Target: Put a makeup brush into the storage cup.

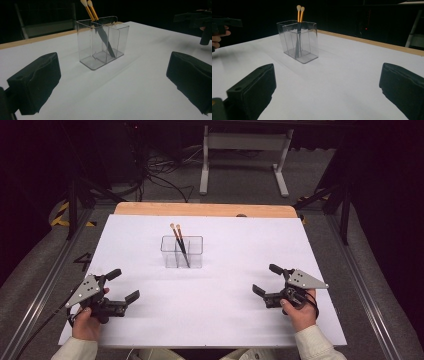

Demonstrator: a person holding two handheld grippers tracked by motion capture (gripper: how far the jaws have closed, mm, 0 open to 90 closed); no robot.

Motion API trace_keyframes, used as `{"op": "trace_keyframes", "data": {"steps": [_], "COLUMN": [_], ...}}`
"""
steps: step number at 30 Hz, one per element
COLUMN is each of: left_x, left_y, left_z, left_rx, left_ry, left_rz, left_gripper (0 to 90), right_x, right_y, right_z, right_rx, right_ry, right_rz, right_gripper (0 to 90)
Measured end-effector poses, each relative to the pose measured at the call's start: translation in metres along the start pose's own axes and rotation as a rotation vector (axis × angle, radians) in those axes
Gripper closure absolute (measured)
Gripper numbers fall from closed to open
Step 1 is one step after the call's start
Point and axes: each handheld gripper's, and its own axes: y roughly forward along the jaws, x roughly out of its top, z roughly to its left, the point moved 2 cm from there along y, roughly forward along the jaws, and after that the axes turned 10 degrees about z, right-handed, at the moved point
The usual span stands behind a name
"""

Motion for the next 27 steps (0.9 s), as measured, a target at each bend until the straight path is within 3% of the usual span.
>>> {"op": "trace_keyframes", "data": {"steps": [5,9,20,27], "left_x": [-0.001,-0.002,-0.003,-0.003], "left_y": [0.0,0.001,0.001,-0.001], "left_z": [0.002,0.003,0.003,0.003], "left_rx": [0.001,-0.014,-0.007,0.004], "left_ry": [-0.004,-0.031,-0.037,-0.034], "left_rz": [0.003,-0.002,-0.001,0.001], "left_gripper": [0.1,0.0,0.1,0.0], "right_x": [-0.007,-0.011,-0.019,-0.019], "right_y": [0.001,0.003,0.004,0.004], "right_z": [0.0,0.0,-0.001,-0.001], "right_rx": [-0.011,-0.011,-0.027,-0.032], "right_ry": [0.009,0.009,0.031,0.038], "right_rz": [0.008,0.025,0.068,0.067], "right_gripper": [1.2,1.2,1.2,1.4]}}
